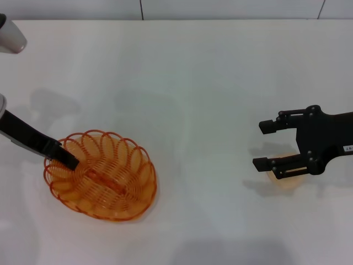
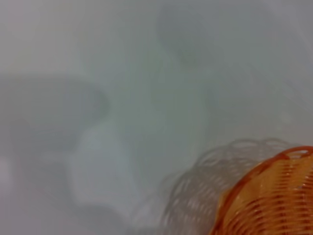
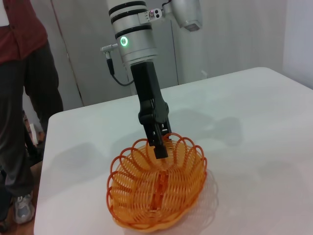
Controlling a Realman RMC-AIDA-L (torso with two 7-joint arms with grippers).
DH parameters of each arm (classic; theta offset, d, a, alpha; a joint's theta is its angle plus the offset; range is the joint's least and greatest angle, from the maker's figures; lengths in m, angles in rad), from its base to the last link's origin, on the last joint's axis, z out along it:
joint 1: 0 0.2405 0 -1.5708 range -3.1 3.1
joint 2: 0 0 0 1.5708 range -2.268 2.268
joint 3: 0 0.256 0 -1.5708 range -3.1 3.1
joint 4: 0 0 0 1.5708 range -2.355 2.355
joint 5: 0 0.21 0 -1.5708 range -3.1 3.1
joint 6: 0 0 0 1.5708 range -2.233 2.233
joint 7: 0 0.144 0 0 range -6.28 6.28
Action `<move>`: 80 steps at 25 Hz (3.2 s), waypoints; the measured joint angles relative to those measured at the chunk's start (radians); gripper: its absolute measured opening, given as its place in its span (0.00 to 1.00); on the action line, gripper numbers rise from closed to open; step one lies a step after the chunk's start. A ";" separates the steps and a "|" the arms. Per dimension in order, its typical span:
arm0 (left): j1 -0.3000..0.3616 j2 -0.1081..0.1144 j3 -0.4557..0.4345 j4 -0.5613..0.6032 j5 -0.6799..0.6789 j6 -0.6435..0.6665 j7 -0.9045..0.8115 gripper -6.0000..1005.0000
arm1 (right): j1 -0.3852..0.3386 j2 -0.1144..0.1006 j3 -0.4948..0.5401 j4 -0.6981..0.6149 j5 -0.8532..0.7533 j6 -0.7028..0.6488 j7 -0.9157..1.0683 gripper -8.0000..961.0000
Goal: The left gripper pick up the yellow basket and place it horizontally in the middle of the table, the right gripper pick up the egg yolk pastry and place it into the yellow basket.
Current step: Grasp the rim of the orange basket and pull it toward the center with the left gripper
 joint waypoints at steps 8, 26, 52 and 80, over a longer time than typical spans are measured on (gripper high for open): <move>0.000 0.001 0.000 -0.002 0.000 -0.010 -0.005 0.42 | -0.001 0.000 0.002 0.000 0.000 0.000 0.000 0.80; 0.001 -0.003 0.003 -0.005 0.024 -0.021 -0.008 0.24 | 0.001 0.000 0.003 -0.004 0.000 0.000 0.000 0.80; -0.027 0.014 -0.044 0.037 -0.068 -0.016 -0.111 0.09 | -0.002 -0.002 0.011 -0.006 0.000 -0.001 0.000 0.80; -0.024 -0.017 -0.112 -0.036 -0.178 -0.143 -0.398 0.09 | 0.011 -0.002 0.014 -0.014 0.017 -0.033 0.029 0.80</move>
